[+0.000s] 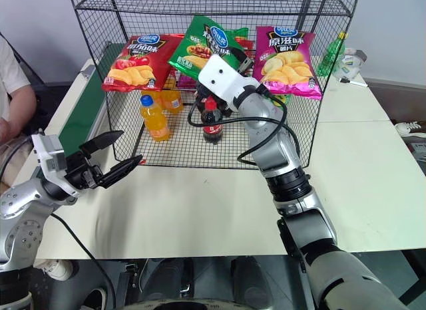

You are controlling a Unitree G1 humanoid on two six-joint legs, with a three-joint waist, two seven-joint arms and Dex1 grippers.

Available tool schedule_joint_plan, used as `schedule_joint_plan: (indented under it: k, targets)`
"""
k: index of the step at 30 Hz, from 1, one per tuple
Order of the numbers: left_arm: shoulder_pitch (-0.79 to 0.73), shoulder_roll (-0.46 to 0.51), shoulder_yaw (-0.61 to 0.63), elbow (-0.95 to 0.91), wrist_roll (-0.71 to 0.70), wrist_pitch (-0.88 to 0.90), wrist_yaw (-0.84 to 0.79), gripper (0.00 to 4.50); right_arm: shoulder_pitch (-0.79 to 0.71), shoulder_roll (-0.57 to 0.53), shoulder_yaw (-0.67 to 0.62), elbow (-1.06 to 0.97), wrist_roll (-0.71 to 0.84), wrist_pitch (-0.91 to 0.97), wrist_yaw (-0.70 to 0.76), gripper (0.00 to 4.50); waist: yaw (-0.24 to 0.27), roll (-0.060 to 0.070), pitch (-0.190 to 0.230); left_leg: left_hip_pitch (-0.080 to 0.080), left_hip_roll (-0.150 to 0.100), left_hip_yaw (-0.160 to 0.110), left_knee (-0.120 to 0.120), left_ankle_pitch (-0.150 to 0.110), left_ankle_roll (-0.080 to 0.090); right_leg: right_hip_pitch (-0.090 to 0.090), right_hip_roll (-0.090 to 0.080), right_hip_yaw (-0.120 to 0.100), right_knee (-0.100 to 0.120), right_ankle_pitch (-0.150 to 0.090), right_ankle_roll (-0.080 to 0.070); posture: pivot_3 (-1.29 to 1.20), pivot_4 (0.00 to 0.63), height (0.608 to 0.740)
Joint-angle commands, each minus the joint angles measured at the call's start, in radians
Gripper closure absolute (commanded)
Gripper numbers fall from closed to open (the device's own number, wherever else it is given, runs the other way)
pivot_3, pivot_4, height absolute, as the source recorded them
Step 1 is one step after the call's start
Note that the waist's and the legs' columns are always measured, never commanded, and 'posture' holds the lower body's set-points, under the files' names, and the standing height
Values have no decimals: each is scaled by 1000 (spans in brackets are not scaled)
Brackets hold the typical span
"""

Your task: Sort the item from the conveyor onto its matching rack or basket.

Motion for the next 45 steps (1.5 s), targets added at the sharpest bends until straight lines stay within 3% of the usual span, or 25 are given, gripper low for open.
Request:
schedule_joint_plan:
  k: [1,7,14,20,24,28,31,35,38,42,45]
  targets:
    - [-1,7,13,-9,1,-25,-10,0,17,-7,-32,-122,110,9,88,148,0,0,0,0,0,0,0,0,0,0,0,0,0,0,0,0,150,739]
    - [-2,5,6,1,11,-32,-15,0,16,-73,-65,-75,106,-54,31,148,-1,0,0,0,0,0,0,0,0,0,0,0,0,0,0,0,150,739]
    - [-10,11,-6,4,20,-28,-18,0,-6,-38,-52,-31,163,-64,25,148,-2,0,0,0,1,0,-1,0,0,-1,1,0,1,0,0,0,150,739]
    - [16,14,2,-12,23,-29,-16,0,74,7,-79,-192,348,89,136,148,-1,0,0,0,0,0,0,0,0,-1,0,0,0,0,0,0,150,739]
    - [26,11,3,-18,24,-30,-12,0,74,9,-121,-227,411,99,127,148,-1,0,0,0,0,0,0,0,0,-1,0,0,1,0,0,0,150,739]
    - [33,28,18,-24,19,-19,-14,0,101,3,-270,-302,610,140,173,148,2,0,0,0,0,0,0,0,0,0,0,0,0,0,0,0,150,739]
    - [45,53,58,-32,-25,27,-4,0,213,-52,-409,-382,875,246,304,148,6,-1,-1,0,0,-1,-1,0,1,1,0,-1,-1,0,0,0,150,739]
    - [94,103,113,-28,-54,107,8,0,400,-200,-495,-474,1060,289,460,148,3,-1,0,0,0,0,-1,-1,2,2,-2,-1,-3,0,0,0,150,739]
    - [141,134,151,-23,-48,130,1,0,490,-299,-505,-505,1083,274,512,148,-4,0,0,0,0,0,-1,-1,2,2,-1,0,-2,0,0,0,150,739]
    - [183,152,173,-9,-21,102,-31,0,708,-439,-464,-424,925,39,672,148,6,0,0,3,0,-1,-1,-1,2,5,0,-1,-2,0,0,0,150,739]
    - [201,163,167,29,41,79,-21,0,740,-448,-480,-367,969,42,676,148,8,0,0,3,0,-1,1,-1,3,8,0,-1,-4,0,0,0,150,739]
